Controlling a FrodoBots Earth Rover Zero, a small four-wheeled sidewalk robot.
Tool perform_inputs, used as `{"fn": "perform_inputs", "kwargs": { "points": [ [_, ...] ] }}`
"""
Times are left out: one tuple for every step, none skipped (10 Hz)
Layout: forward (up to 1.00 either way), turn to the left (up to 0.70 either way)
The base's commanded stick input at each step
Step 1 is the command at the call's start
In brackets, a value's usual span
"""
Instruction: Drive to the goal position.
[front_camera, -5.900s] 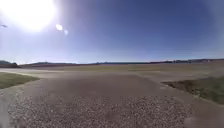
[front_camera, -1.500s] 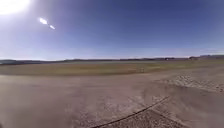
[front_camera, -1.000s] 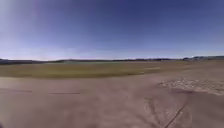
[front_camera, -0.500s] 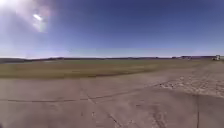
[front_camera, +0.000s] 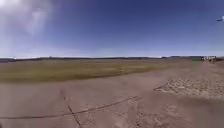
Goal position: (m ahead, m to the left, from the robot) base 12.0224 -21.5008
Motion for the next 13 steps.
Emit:
{"fn": "perform_inputs", "kwargs": {
  "points": [
    [1.0, -0.4],
    [1.0, -0.09],
    [1.0, -0.04],
    [1.0, -0.01],
    [1.0, -0.05],
    [1.0, -0.39],
    [1.0, -0.37],
    [1.0, 0.0],
    [1.0, 0.0],
    [1.0, 0.0],
    [1.0, -0.08],
    [1.0, -0.16],
    [1.0, -0.27]
  ]
}}
